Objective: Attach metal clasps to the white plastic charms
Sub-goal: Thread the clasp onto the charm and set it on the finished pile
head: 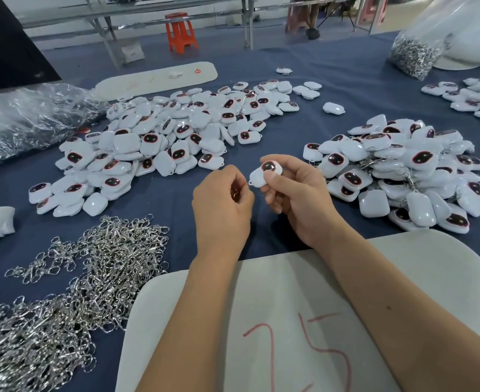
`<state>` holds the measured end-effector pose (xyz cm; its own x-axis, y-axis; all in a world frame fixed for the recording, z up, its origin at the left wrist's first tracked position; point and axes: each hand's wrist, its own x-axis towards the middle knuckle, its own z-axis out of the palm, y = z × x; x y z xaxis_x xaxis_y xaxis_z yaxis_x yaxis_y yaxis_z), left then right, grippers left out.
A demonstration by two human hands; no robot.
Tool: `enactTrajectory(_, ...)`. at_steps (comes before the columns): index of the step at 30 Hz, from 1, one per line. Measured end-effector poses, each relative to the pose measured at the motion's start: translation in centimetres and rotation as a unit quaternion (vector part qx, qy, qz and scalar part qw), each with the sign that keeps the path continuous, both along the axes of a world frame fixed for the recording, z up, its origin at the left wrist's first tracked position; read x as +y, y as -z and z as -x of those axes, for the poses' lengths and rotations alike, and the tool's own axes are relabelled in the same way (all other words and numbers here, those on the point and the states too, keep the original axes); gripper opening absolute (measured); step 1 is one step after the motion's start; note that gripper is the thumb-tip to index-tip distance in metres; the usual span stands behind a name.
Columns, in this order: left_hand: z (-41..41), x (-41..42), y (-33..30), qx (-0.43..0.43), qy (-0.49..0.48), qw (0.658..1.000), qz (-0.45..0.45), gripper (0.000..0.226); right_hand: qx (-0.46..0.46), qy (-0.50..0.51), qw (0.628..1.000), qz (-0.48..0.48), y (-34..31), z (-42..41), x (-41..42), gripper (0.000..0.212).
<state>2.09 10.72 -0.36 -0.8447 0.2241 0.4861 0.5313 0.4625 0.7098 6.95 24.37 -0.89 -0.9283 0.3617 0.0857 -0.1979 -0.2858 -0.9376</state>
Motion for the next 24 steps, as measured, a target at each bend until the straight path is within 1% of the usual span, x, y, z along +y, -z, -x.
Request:
enactTrajectory(2, 0.0, 0.0, 0.1, -0.001, -0.018, 1.0, 0.018, 0.013, 0.007, 0.026, 0.998, -0.058, 0.1, 0.0, -0.4, 0.02)
enactTrajectory(4, -0.1, 0.1, 0.3, -0.041, -0.027, 0.998, -0.032, 0.013, 0.009, 0.07, 0.993, -0.092, 0.2, 0.1, -0.7, 0.018)
enactTrajectory(7, -0.1, 1.1, 0.3, -0.151, -0.025, 0.981, -0.115, 0.012, -0.004, 0.127, 0.988, -0.083, 0.2, 0.3, -0.7, 0.017)
enactTrajectory(10, 0.9, 3.0, -0.5, -0.259, -0.014, 0.955, -0.142, 0.009, -0.016, 0.159, 0.986, -0.047, 0.0, 0.3, -0.6, 0.017)
enactTrajectory(12, 1.8, 4.3, -1.5, -0.308, 0.014, 0.937, -0.164, 0.011, 0.003, 0.232, 0.971, -0.06, 0.0, 0.3, -0.6, 0.02)
enactTrajectory(13, 1.9, 5.3, -2.2, -0.328, 0.042, 0.926, -0.184, 0.011, 0.025, 0.287, 0.955, -0.075, -0.1, 0.2, -0.3, 0.023)
enactTrajectory(14, 2.0, 6.1, -2.8, -0.341, 0.071, 0.916, -0.2, 0.012, 0.049, 0.344, 0.934, -0.086, -0.2, 0.0, -0.1, 0.028)
enactTrajectory(16, 1.7, 8.1, -3.8, -0.339, 0.123, 0.908, -0.211, 0.015, 0.084, 0.431, 0.895, -0.086, -0.7, -0.3, 0.5, 0.047)
enactTrajectory(18, 1.2, 9.9, -4.4, -0.331, 0.161, 0.905, -0.212, 0.015, 0.1, 0.465, 0.874, -0.097, -1.1, -0.5, 1.1, 0.063)
enactTrajectory(19, 1.0, 10.5, -4.6, -0.329, 0.171, 0.903, -0.218, 0.014, 0.1, 0.473, 0.868, -0.113, -1.2, -0.5, 1.1, 0.066)
enactTrajectory(21, 0.7, 11.3, -4.4, -0.324, 0.171, 0.902, -0.227, 0.013, 0.086, 0.483, 0.857, -0.156, -1.2, -0.7, 0.8, 0.063)
enactTrajectory(24, 0.8, 10.4, -3.3, -0.3, 0.125, 0.924, -0.199, 0.016, 0.067, 0.477, 0.854, -0.197, -0.6, -0.5, 0.5, 0.05)
